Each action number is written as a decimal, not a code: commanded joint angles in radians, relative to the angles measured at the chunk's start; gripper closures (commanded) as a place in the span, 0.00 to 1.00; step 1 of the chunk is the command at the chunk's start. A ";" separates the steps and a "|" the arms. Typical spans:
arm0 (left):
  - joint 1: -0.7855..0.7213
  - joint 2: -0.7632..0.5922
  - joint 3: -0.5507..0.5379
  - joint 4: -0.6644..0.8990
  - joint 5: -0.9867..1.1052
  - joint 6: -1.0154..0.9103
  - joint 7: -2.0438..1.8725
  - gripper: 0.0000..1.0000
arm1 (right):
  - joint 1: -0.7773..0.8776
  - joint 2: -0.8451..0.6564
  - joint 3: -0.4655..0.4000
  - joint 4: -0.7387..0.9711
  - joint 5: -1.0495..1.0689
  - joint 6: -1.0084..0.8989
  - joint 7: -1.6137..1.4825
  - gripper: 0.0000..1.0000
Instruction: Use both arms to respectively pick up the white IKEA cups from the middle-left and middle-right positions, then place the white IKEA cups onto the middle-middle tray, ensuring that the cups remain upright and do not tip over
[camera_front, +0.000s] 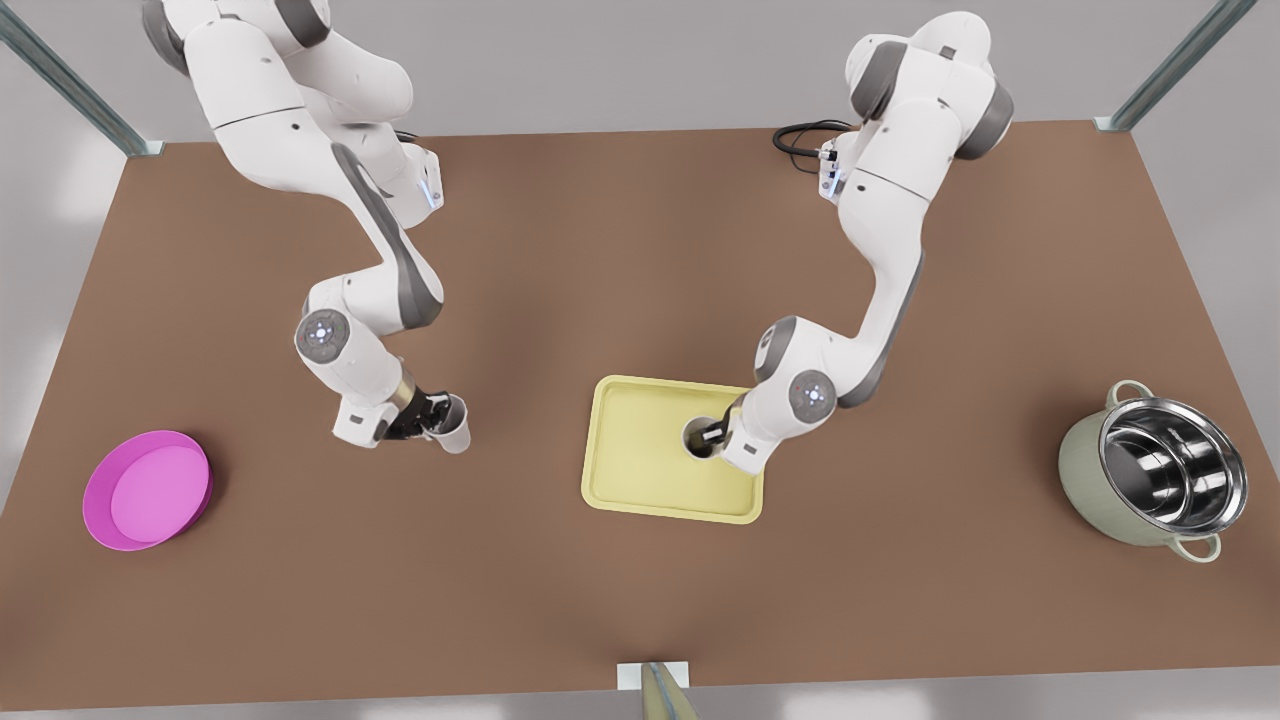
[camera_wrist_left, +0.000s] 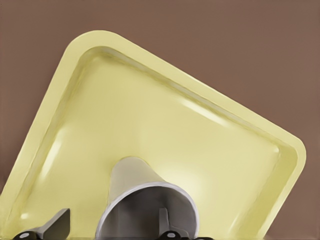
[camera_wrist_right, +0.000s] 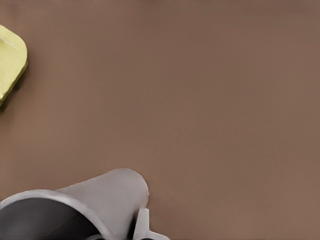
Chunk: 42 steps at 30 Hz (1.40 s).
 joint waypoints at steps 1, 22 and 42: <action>0.003 -0.014 -0.002 -0.001 0.030 -0.044 -0.197 0.00 | 0.004 0.045 0.047 0.057 -0.005 -0.013 0.006 0.79; 0.179 -0.428 0.067 0.199 0.315 -0.937 0.517 0.00 | 0.378 0.534 -0.040 0.745 0.093 -0.321 0.023 0.79; 0.195 -0.427 0.066 0.197 0.277 -0.952 0.521 0.00 | 0.392 0.585 -0.057 0.768 0.096 -0.320 0.023 0.00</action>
